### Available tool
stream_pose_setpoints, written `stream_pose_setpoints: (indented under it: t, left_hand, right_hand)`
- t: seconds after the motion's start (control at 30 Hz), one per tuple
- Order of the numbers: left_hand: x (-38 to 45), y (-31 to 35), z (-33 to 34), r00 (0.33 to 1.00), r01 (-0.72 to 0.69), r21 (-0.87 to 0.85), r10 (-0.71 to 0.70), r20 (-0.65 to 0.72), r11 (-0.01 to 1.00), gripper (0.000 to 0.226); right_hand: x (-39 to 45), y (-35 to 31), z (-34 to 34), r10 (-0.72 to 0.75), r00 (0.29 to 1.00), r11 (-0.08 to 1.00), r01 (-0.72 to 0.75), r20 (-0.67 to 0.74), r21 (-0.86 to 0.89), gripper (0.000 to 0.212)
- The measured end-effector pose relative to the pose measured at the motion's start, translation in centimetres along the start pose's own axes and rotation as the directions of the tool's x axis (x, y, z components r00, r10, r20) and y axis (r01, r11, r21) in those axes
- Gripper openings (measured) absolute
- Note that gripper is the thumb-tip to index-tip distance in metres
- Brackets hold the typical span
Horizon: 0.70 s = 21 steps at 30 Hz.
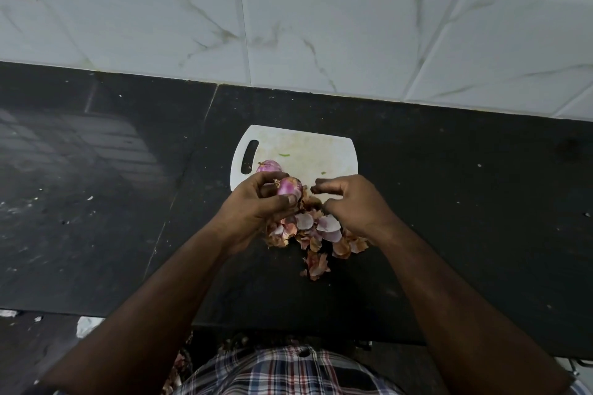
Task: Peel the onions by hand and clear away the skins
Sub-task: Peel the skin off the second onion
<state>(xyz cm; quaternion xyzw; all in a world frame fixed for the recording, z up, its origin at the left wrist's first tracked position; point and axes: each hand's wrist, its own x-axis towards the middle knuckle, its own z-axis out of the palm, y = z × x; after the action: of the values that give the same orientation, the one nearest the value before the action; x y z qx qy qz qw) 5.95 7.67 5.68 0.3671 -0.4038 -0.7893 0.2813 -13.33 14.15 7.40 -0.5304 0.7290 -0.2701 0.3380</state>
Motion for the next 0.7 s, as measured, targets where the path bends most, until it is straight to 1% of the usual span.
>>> stream_pose_setpoints:
  t: [0.1,0.17,0.23,0.3,0.4,0.47,0.6,0.7]
  left_hand:
    - [0.0,0.0,-0.1,1.0,-0.017,0.051,0.016,0.016,0.999,0.042]
    - [0.0,0.2,0.0,0.999,-0.033,0.096,0.029,0.04,0.995,0.042]
    - [-0.1,0.3,0.0,0.997,-0.052,0.156,0.043,0.058,0.986,0.041]
    - [0.0,0.3,-0.2,0.996,-0.075,0.24,0.063,0.056,0.968,0.04]
    - [0.0,0.3,-0.3,0.994,-0.109,0.364,0.094,0.056,0.925,0.041]
    - [-0.1,0.4,0.0,0.992,-0.13,0.416,0.12,0.05,0.9,0.041]
    - [-0.2,0.5,0.5,0.981,-0.187,0.436,0.189,0.038,0.88,0.042]
    - [0.1,0.3,0.3,0.978,-0.198,0.426,0.207,0.027,0.883,0.042]
  right_hand:
    - [-0.2,-1.2,-0.5,-0.075,0.997,0.988,0.073,0.013,0.136,0.041]
    - [-0.2,-1.8,-0.6,-0.132,0.99,0.98,0.122,0.053,0.159,0.043]
    - [-0.2,-2.1,-0.7,-0.17,0.983,0.978,0.161,0.062,0.133,0.042]
    - [-0.1,-2.1,-0.7,-0.187,0.981,0.979,0.182,0.042,0.095,0.037]
    - [-0.2,-2.3,-0.4,-0.215,0.976,0.976,0.216,0.014,-0.007,0.036]
    - [-0.1,-2.5,-0.1,-0.221,0.975,0.973,0.22,-0.006,-0.069,0.037]
    - [-0.1,-2.9,0.5,-0.221,0.973,0.973,0.215,-0.068,-0.087,0.033]
    - [-0.1,-3.0,0.5,-0.226,0.971,0.971,0.218,-0.077,-0.098,0.031]
